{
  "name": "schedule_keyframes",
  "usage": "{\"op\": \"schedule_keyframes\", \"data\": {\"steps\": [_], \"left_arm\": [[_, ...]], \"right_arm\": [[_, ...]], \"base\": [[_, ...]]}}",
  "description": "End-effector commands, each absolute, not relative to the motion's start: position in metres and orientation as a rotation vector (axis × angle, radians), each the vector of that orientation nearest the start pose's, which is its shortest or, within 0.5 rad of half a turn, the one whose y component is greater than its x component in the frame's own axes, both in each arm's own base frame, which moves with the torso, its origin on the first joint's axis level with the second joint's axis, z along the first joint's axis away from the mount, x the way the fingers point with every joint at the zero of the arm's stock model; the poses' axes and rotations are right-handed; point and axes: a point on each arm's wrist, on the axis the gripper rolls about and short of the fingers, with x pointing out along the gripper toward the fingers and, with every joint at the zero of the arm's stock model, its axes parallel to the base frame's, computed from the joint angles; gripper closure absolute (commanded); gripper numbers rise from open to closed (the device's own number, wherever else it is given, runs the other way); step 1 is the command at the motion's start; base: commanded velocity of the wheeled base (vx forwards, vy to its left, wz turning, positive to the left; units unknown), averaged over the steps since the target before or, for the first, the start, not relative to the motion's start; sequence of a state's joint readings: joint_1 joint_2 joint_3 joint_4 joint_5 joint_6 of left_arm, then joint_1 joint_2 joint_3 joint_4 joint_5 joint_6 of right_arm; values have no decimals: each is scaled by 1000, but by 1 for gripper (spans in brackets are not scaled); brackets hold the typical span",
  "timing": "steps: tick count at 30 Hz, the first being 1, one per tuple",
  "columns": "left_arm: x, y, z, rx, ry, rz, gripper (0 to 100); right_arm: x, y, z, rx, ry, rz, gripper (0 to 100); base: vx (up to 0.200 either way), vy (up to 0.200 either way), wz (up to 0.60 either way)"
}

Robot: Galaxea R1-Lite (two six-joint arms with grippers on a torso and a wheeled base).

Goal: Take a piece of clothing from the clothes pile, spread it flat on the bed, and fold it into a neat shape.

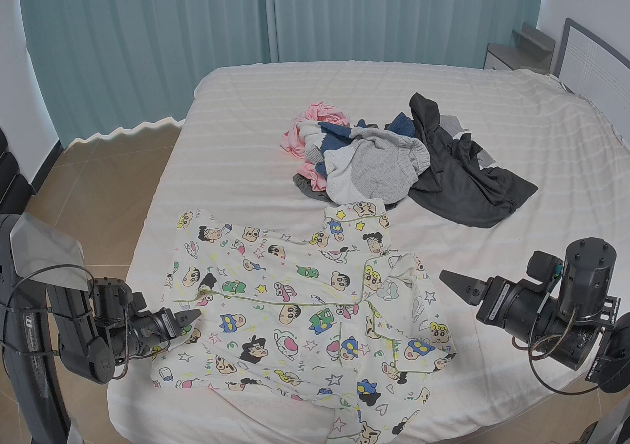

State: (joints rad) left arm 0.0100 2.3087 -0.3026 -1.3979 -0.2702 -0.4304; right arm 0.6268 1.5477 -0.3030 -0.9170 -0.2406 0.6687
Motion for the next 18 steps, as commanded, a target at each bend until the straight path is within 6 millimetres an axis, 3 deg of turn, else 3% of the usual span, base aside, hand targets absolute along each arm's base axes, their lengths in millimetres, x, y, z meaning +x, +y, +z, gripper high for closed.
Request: {"op": "schedule_keyframes", "data": {"steps": [1, 16, 17, 18], "left_arm": [[281, -3, -27, -515, 646, -119, 0], [290, 6, -32, -561, 551, -90, 0], [290, 6, -32, -561, 551, -90, 100], [291, 7, -34, -563, 553, -87, 100]], "right_arm": [[179, 123, 125, 514, 417, 265, 0], [179, 123, 125, 515, 416, 265, 0], [179, 123, 125, 515, 416, 265, 0], [179, 123, 125, 515, 416, 265, 0]], "base": [[0, 0, 0], [0, 0, 0], [0, 0, 0], [0, 0, 0]]}}
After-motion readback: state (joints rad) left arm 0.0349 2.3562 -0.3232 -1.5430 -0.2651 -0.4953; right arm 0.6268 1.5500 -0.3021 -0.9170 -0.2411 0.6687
